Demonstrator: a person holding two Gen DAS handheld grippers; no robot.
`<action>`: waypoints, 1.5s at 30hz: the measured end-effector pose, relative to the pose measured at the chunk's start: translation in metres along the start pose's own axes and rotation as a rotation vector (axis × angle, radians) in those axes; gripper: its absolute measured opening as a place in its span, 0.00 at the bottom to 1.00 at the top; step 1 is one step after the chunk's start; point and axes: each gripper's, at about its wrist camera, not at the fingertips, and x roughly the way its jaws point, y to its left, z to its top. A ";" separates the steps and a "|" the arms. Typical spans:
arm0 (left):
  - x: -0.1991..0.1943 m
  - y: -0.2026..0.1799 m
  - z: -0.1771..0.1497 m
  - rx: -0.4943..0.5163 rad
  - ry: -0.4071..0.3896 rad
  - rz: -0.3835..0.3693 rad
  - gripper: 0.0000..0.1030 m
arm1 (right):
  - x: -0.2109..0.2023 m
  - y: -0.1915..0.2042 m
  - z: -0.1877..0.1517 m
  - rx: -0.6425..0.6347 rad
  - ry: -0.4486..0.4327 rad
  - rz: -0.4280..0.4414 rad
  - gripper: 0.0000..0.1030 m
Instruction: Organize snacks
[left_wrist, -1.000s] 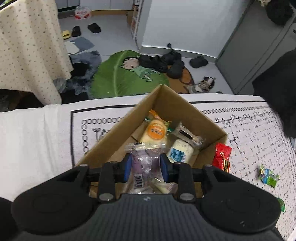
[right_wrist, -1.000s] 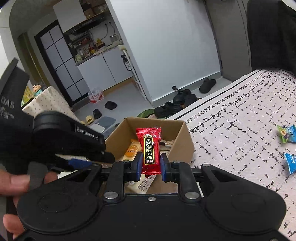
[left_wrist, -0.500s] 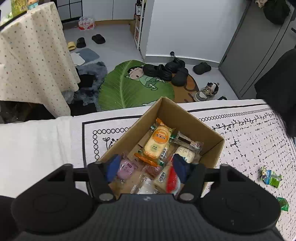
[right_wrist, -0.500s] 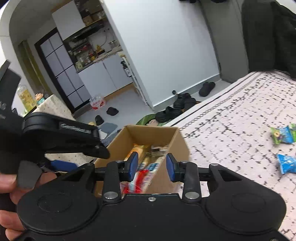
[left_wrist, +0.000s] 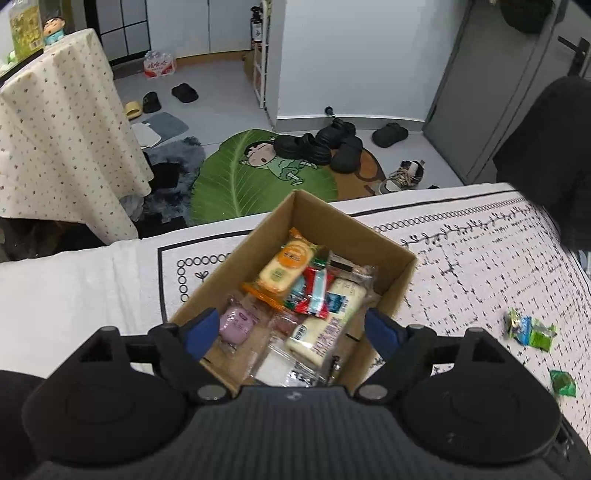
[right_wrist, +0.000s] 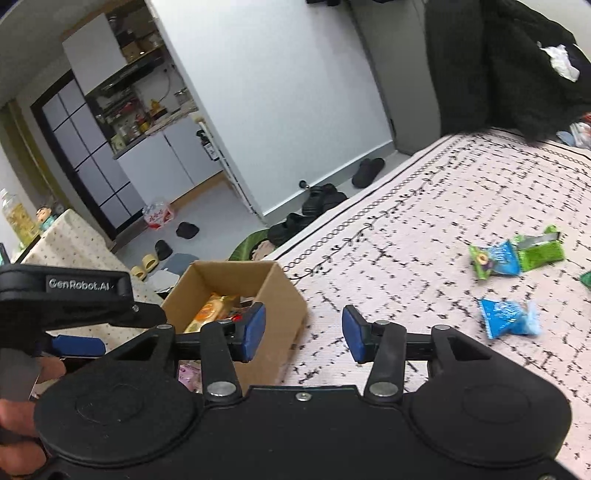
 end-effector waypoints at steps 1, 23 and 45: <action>-0.001 -0.003 -0.001 0.008 -0.003 -0.001 0.83 | -0.001 -0.002 0.000 0.003 0.000 -0.003 0.50; -0.011 -0.060 -0.022 0.105 -0.082 -0.117 1.00 | -0.025 -0.079 0.012 0.087 -0.029 -0.148 0.91; 0.008 -0.125 -0.044 0.161 -0.053 -0.264 1.00 | -0.039 -0.142 0.013 0.153 -0.031 -0.255 0.98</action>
